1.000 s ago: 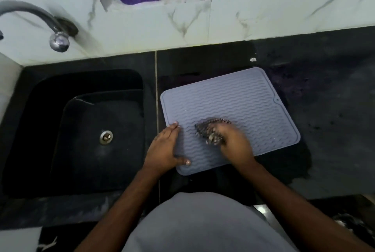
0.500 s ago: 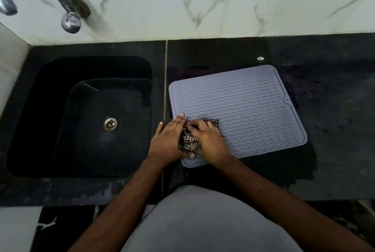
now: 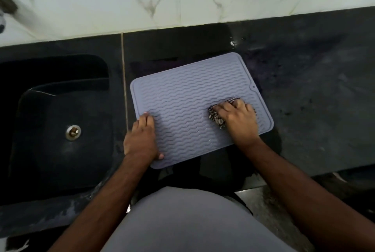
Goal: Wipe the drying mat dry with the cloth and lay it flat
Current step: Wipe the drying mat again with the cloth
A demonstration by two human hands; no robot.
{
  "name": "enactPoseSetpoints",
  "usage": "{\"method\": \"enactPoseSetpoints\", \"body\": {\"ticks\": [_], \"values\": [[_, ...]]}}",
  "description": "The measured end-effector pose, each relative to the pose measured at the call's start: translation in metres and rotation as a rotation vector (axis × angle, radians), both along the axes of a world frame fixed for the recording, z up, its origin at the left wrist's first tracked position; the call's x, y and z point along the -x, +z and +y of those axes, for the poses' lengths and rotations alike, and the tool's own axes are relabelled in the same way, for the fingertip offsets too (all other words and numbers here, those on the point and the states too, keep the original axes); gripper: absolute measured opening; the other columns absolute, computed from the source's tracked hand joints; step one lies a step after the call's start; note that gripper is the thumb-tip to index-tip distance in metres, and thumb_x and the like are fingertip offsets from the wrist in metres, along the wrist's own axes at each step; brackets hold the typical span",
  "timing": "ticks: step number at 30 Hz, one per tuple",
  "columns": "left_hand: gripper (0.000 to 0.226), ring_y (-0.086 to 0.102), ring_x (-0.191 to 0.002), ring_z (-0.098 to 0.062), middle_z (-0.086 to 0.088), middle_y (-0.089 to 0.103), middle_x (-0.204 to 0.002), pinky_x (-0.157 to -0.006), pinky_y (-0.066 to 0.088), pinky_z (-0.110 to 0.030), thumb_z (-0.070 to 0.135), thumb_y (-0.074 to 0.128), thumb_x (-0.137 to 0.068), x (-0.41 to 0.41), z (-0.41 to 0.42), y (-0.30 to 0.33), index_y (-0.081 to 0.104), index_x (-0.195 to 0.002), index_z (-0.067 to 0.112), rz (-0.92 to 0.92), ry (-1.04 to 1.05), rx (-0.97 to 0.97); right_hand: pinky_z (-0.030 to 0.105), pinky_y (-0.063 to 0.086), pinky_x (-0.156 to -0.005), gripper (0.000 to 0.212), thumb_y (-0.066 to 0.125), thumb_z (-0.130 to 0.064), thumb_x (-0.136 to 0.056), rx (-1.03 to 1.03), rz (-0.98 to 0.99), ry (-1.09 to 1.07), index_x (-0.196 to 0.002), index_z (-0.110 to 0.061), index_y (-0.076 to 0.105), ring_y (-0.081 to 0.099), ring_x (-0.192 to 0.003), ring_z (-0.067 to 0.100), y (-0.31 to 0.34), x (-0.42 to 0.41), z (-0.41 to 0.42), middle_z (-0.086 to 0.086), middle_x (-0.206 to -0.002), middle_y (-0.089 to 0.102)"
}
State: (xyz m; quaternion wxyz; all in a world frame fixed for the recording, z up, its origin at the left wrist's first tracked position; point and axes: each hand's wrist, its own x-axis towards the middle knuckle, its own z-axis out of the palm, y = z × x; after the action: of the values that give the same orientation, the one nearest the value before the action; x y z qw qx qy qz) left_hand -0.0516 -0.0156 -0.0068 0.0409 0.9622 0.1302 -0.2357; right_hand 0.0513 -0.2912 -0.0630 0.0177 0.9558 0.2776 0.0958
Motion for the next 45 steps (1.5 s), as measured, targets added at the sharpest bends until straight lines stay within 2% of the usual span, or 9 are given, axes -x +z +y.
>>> {"method": "enactPoseSetpoints", "body": {"ticks": [6,13,18,20,23,28,36,41,45], "values": [[0.136,0.034,-0.139,-0.027,-0.008,0.024,-0.153,-0.111,0.040,-0.040,0.049,0.096,-0.051,-0.003,-0.002,0.000,0.015,-0.153,0.009,0.022,0.007,0.012,0.041,0.031,-0.078,0.041,0.039,-0.030,-0.096,0.062,0.037,-0.184,-0.128,-0.031,0.065,0.051,-0.102,0.029,0.013,-0.026,-0.046,-0.009,-0.129,0.066],[0.137,0.033,-0.141,-0.029,-0.013,0.023,-0.155,-0.117,0.033,-0.039,0.049,0.095,-0.052,0.000,-0.003,0.000,0.013,-0.153,0.005,-0.010,-0.020,0.025,0.042,0.039,-0.083,0.025,0.054,-0.022,-0.093,-0.004,0.122,-0.511,-0.113,-0.023,0.069,0.048,-0.110,0.031,0.050,-0.018,-0.003,0.003,-0.108,0.067],[0.136,0.018,-0.151,-0.031,-0.011,0.008,-0.166,-0.120,0.025,-0.040,0.044,0.093,-0.061,0.005,0.004,-0.002,0.007,-0.159,0.005,0.021,-0.025,0.114,0.042,0.047,-0.096,0.042,0.046,-0.021,-0.088,-0.369,0.302,-0.052,-0.123,-0.022,0.068,0.061,-0.111,0.025,0.055,0.044,0.073,0.002,-0.116,0.067],[0.126,0.017,-0.152,-0.030,-0.011,0.007,-0.166,-0.121,0.026,-0.040,0.040,0.090,-0.069,0.008,0.007,-0.004,0.008,-0.159,0.006,-0.001,-0.039,0.121,0.040,0.049,-0.097,0.038,0.054,-0.020,-0.085,-0.319,0.318,0.140,-0.119,-0.023,0.070,0.065,-0.110,0.024,0.035,0.075,0.106,0.003,-0.119,0.069],[0.095,0.019,-0.152,-0.029,-0.012,0.008,-0.167,-0.120,0.030,-0.042,0.023,0.070,-0.089,0.009,0.009,-0.008,0.008,-0.159,0.006,-0.066,-0.056,0.106,0.040,0.048,-0.101,0.040,0.042,-0.024,-0.088,-0.233,0.301,0.245,-0.116,-0.024,0.071,0.064,-0.120,0.023,0.005,0.101,0.123,0.001,-0.127,0.069],[0.139,0.008,-0.155,-0.026,-0.008,0.002,-0.168,-0.122,0.026,-0.045,0.048,0.092,-0.062,0.006,0.008,-0.011,0.002,-0.160,0.008,0.034,-0.036,0.114,0.036,0.045,-0.104,0.038,0.040,-0.022,-0.096,-0.165,0.249,0.245,-0.128,-0.021,0.061,0.056,-0.128,0.020,-0.005,0.091,0.105,-0.002,-0.132,0.065],[0.137,0.000,-0.155,-0.025,-0.005,-0.008,-0.168,-0.118,0.026,-0.059,0.045,0.091,-0.066,-0.001,-0.001,-0.007,-0.002,-0.159,0.009,0.142,0.005,0.042,0.032,0.034,-0.101,0.031,0.048,-0.019,-0.092,-0.193,0.166,0.061,-0.119,-0.023,0.063,0.061,-0.122,0.017,-0.004,0.063,0.075,-0.002,-0.122,0.070],[0.137,-0.001,-0.155,-0.028,-0.009,-0.011,-0.167,-0.117,0.029,-0.060,0.042,0.091,-0.067,-0.006,-0.009,-0.006,-0.005,-0.158,0.007,0.209,0.009,-0.032,0.034,0.032,-0.099,0.030,0.068,-0.014,-0.086,-0.238,0.139,-0.068,-0.114,-0.021,0.066,0.066,-0.113,0.018,-0.001,0.037,0.046,0.000,-0.117,0.073],[0.135,0.001,-0.154,-0.035,-0.016,-0.009,-0.165,-0.115,0.032,-0.060,0.036,0.092,-0.068,-0.018,-0.022,-0.009,-0.005,-0.156,0.002,0.270,0.003,-0.105,0.034,0.034,-0.097,0.027,0.067,-0.017,-0.087,-0.247,0.141,-0.156,-0.113,-0.025,0.064,0.067,-0.109,0.017,0.003,0.021,0.017,-0.005,-0.113,0.072]]}}
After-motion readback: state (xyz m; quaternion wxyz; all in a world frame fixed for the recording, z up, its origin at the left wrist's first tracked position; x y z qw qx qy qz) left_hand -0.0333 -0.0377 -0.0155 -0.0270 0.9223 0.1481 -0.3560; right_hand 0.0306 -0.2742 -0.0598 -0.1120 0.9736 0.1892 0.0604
